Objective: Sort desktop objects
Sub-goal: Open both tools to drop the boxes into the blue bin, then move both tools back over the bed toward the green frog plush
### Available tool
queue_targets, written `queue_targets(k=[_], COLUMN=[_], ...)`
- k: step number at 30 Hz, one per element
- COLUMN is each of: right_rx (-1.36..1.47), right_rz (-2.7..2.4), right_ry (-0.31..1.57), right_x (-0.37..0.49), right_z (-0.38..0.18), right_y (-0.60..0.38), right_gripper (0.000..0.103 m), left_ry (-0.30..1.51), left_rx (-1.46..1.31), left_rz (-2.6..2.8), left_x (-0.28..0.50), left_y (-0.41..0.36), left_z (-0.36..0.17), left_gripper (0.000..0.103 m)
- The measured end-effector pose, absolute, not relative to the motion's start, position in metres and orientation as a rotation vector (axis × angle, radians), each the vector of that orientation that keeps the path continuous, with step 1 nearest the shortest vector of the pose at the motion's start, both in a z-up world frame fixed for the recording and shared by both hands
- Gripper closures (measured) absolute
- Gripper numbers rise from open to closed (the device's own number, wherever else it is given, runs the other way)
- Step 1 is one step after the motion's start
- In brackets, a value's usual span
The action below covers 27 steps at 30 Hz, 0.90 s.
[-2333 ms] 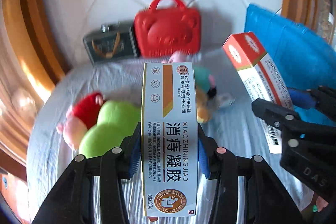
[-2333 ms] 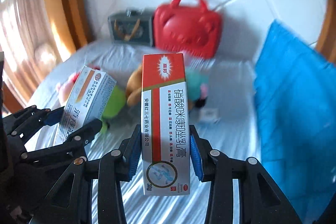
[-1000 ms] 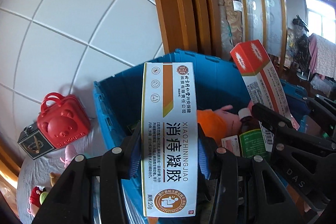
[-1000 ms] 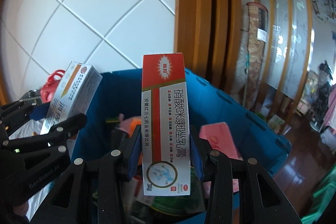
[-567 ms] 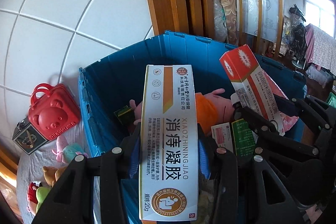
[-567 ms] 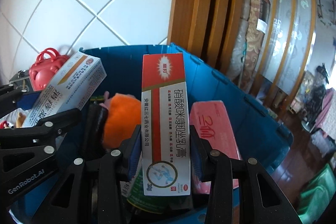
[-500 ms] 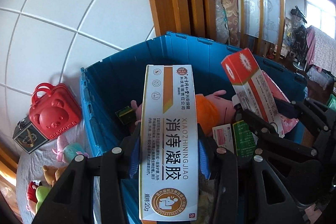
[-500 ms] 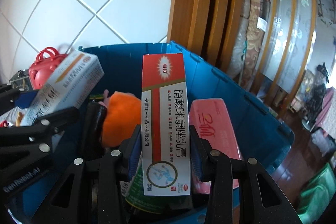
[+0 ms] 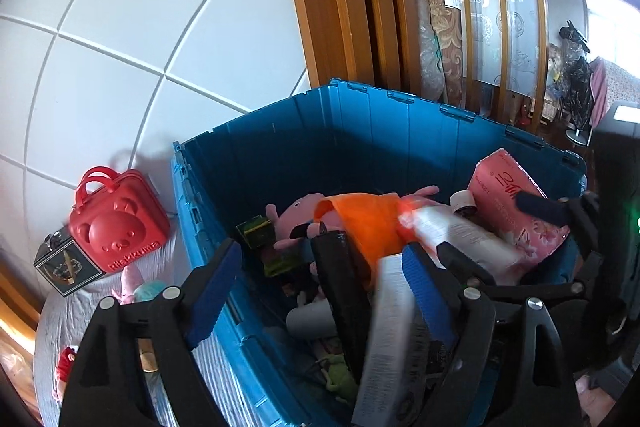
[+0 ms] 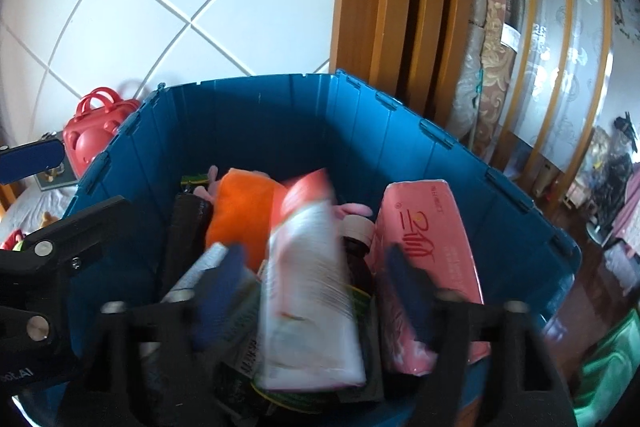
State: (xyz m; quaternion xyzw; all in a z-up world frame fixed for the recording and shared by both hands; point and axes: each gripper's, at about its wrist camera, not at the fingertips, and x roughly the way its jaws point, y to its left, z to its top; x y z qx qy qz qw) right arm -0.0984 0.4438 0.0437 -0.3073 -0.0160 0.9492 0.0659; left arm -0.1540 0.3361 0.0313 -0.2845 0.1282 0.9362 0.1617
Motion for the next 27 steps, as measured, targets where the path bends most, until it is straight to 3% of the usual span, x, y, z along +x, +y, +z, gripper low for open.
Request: queue_targets(k=[2, 3, 6, 13, 27], right_rx=[-0.915, -0.906, -0.878, -0.825, -0.725], right_rz=[2.863, 2.863, 2.863, 2.871, 3.093], right_ry=[-0.046, -0.048, -0.078, -0.09, -0.179], right_x=[-0.092, -0.089, -0.077, -0.052, -0.066], right_z=[0.047, 0.049, 0.056, 0.074, 0.102], right_y=[0.443, 0.443, 0.439, 0.427, 0.311], right_gripper=[0.008, 0.0, 0.0, 0.0, 0.0], left_ry=[0.353, 0.347, 0.317, 0.259, 0.131], left_rx=[-0.813, -0.813, -0.803, -0.7, -0.737], left_rz=[2.676, 2.673, 2.666, 2.709, 2.946], left_x=[-0.152, -0.15, -0.144, -0.121, -0.108], left_y=[0.33, 0.327, 0.316, 0.282, 0.147], left_z=[0.031, 0.031, 0.033, 0.043, 0.038], left_gripper=[0.02, 0.02, 0.019, 0.002, 0.002])
